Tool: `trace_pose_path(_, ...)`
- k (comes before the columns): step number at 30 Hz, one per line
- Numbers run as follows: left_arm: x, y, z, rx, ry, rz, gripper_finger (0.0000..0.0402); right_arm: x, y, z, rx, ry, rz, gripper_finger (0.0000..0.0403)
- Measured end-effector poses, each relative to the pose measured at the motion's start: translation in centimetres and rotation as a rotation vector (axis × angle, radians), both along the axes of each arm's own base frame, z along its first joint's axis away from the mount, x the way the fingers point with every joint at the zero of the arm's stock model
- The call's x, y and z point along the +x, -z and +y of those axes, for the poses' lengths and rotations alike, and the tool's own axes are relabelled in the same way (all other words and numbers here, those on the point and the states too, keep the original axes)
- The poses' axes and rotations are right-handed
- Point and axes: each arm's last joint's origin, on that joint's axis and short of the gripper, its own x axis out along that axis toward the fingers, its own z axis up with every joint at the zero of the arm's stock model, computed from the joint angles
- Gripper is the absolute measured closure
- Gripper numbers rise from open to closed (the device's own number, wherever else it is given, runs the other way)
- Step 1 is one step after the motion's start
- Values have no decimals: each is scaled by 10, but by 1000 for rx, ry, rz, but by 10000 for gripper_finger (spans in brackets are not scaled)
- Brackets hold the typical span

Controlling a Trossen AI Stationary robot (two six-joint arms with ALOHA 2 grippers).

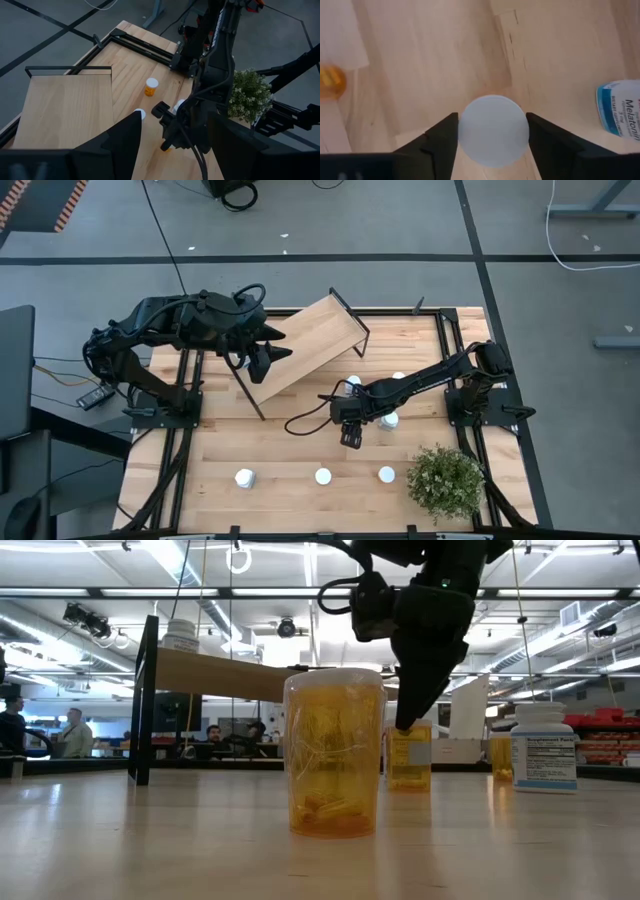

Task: Pick and place medicine bottles onto shelf by color
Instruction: Put the orange pill bottle on the shelf

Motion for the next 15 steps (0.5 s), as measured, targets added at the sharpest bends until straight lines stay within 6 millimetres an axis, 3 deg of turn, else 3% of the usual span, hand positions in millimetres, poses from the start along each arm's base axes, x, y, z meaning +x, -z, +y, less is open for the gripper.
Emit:
trace_pose_path(7, 0, 0, 0, 0, 0, 0, 173, 0, -13, -1, 50, -21, 34, 192)
trace_pose_path(12, 0, 0, 0, 0, 0, 3, 173, 9, -62, -8, 54, -21, -15, 177)
trace_pose_path(15, 0, 1, 0, 0, -1, 5, 173, 17, -101, -18, 54, -6, -85, 177)
